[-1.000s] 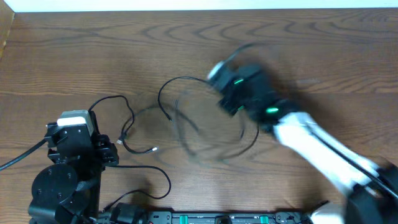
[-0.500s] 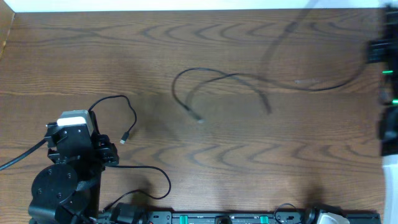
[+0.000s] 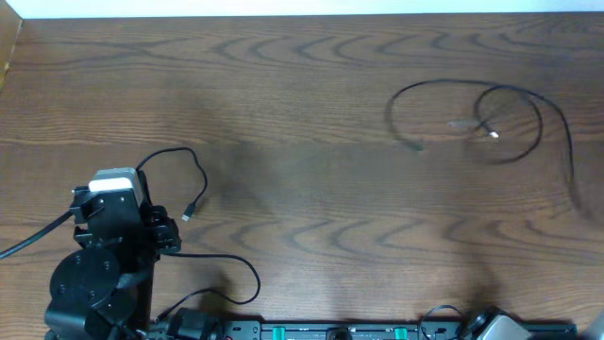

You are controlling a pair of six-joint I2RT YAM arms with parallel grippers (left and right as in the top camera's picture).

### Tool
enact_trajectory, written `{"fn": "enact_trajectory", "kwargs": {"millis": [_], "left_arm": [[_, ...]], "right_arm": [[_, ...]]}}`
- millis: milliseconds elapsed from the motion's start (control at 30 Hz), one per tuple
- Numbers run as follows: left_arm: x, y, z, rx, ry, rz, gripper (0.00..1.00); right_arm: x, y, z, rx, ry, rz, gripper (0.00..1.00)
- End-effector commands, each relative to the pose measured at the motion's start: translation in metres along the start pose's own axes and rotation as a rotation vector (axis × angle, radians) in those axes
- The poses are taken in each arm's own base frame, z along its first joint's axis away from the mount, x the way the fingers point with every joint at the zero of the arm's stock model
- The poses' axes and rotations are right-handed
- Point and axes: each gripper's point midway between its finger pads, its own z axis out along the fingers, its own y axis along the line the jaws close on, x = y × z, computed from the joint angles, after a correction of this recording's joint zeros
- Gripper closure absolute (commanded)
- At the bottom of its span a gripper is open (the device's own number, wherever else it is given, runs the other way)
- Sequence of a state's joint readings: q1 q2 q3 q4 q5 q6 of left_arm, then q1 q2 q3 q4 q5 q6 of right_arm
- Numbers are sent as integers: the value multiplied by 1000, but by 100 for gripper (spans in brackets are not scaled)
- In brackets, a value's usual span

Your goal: Untangle cables

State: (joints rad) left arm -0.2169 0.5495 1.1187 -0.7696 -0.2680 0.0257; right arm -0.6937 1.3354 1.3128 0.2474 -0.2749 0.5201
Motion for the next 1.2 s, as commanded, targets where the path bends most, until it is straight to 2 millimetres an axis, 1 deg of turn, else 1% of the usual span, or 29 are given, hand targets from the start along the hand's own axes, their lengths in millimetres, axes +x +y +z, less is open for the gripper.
{"fn": "enact_trajectory", "kwargs": {"millis": [0, 100, 200, 267, 300, 333, 367, 400, 433, 500, 533, 567, 633, 667, 733, 833, 867, 933, 1033, 1100, 1167], "left_arm": [[2, 1, 0, -6, 7, -4, 93], [4, 1, 0, -7, 12, -2, 93], [6, 2, 0, -7, 21, 1, 93], [7, 2, 0, -7, 24, 2, 93], [7, 2, 0, -7, 25, 2, 92], [7, 2, 0, -7, 26, 3, 93], [7, 2, 0, -7, 27, 3, 93], [8, 2, 0, -8, 29, 3, 92], [8, 2, 0, -8, 31, 4, 92], [9, 2, 0, -8, 35, -2, 92], [9, 2, 0, -8, 35, -10, 93], [9, 2, 0, -8, 35, -16, 93], [9, 2, 0, -8, 35, -17, 92], [9, 2, 0, -8, 35, -17, 93], [9, 2, 0, -8, 35, -17, 92], [9, 2, 0, -8, 36, -25, 93], [9, 2, 0, -8, 36, -29, 93], [9, 2, 0, -8, 36, -36, 92], [10, -1, 0, 9, 37, -36, 93], [10, -2, 0, 10, 37, -36, 93], [10, -2, 0, 11, 37, -36, 92]], "right_arm": [[33, -39, 18, 33, 94, 193, 99], [66, -73, 27, 31, 200, 264, 99], [105, -104, 31, 9, 320, 319, 99], [134, -117, 30, -30, 409, 362, 99], [145, -119, 29, -51, 446, 373, 99], [159, -121, 28, -78, 490, 377, 92], [174, -121, 25, -103, 536, 378, 80], [190, -122, 22, -115, 586, 388, 53], [208, -125, 18, -108, 636, 402, 35], [246, -129, 7, -74, 747, 417, 13], [259, -130, 2, -61, 788, 413, 4], [275, -131, -4, -31, 836, 405, 1], [305, -140, -19, 89, 930, 378, 1], [319, -148, -28, 186, 976, 350, 1], [338, -166, -48, 397, 1043, 273, 1], [347, -186, -70, 607, 1089, 132, 1], [347, -192, -76, 669, 1095, 75, 1], [346, -199, -83, 739, 1106, -44, 1], [350, -195, -87, 730, 1142, -165, 1], [356, -188, -90, 718, 1168, -159, 1], [365, -176, -93, 715, 1180, -81, 1]]}}
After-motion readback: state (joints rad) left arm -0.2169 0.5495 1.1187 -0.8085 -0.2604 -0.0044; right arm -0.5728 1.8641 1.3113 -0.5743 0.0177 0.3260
